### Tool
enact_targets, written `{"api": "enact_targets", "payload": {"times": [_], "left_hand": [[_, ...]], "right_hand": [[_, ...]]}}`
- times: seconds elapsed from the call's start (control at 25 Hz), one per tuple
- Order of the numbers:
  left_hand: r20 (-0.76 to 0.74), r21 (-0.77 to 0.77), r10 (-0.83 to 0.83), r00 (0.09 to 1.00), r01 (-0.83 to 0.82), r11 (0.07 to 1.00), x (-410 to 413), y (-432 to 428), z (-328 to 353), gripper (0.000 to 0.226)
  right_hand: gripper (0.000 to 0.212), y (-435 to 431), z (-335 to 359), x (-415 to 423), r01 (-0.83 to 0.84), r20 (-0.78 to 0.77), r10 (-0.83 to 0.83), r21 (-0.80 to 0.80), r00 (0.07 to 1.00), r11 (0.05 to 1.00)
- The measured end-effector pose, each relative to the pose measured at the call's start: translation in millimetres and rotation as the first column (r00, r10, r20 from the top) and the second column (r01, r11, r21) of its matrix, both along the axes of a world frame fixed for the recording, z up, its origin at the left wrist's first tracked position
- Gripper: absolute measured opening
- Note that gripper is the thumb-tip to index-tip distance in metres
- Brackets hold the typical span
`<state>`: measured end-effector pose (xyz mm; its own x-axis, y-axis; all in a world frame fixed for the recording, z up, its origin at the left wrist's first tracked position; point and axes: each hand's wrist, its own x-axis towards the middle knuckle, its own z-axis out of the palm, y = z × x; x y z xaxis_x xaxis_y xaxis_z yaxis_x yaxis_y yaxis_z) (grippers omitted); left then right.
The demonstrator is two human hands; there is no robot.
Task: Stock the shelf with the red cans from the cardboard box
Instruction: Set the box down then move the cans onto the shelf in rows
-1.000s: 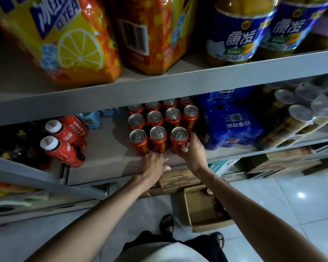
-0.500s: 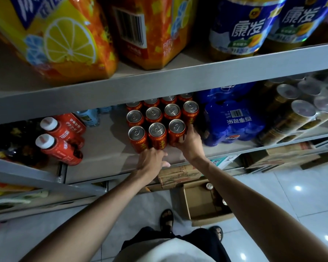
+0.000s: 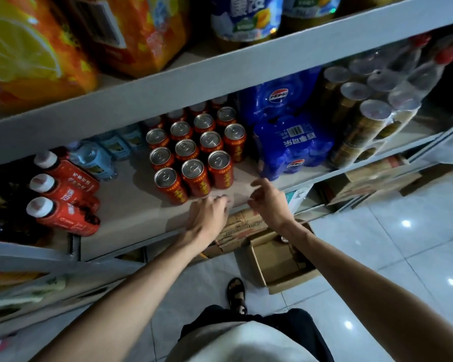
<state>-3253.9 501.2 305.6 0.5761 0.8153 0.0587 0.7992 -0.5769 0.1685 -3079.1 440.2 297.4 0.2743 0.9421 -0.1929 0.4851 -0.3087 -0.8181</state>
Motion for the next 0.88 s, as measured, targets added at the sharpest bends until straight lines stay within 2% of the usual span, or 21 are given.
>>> {"api": "enact_targets", "payload": {"times": [0.08, 0.12, 0.2, 0.24, 0.28, 0.36, 0.4, 0.52, 0.64, 0.76, 0.88], "left_hand": [[0.078, -0.017, -0.106, 0.991, 0.108, 0.994, 30, -22, 10, 0.017], [0.1, -0.096, -0.144, 0.984, 0.154, 0.983, 46, -32, 11, 0.019], [0.084, -0.365, -0.201, 0.976, 0.218, 0.905, 85, -60, 8, 0.021], [0.085, -0.545, -0.175, 0.981, 0.193, 0.816, 104, -76, 3, 0.021], [0.09, -0.717, -0.084, 0.992, 0.123, 0.687, 121, -91, -3, 0.021], [0.045, -0.916, 0.17, 0.984, -0.027, 0.401, 149, -116, -20, 0.02], [-0.001, -0.948, 0.258, 0.966, -0.084, 0.309, 158, -125, -31, 0.019], [-0.126, -0.969, 0.377, 0.918, -0.196, 0.153, 189, -141, -88, 0.014], [-0.245, -0.953, 0.522, 0.817, -0.302, 0.024, 212, -140, -186, 0.017], [-0.372, -0.895, 0.529, 0.763, -0.446, 0.015, 223, -133, -306, 0.019], [-0.463, -0.821, 0.55, 0.695, -0.57, 0.03, 228, -118, -453, 0.036]], "right_hand": [[0.029, -43, -10, 28, 0.018, 0.065, -0.012, -0.084, 0.998, 0.996], [0.027, -64, -16, 42, 0.045, 0.097, -0.032, -0.133, 0.995, 0.99], [0.026, -113, -31, 72, 0.138, 0.128, -0.11, -0.236, 0.986, 0.962], [0.024, -138, -41, 85, 0.183, 0.135, -0.15, -0.282, 0.979, 0.942], [0.021, -162, -52, 96, 0.225, 0.133, -0.191, -0.318, 0.972, 0.921], [0.018, -203, -77, 116, 0.253, 0.097, -0.233, -0.393, 0.968, 0.884], [0.018, -218, -88, 123, 0.24, 0.086, -0.225, -0.422, 0.971, 0.874], [0.027, -251, -139, 154, 0.222, 0.065, -0.22, -0.508, 0.973, 0.832], [0.043, -267, -219, 174, 0.273, 0.042, -0.3, -0.546, 0.953, 0.792], [0.059, -261, -318, 182, 0.28, 0.013, -0.325, -0.542, 0.946, 0.792], [0.072, -231, -456, 190, 0.233, 0.075, -0.231, -0.551, 0.97, 0.801]]}}
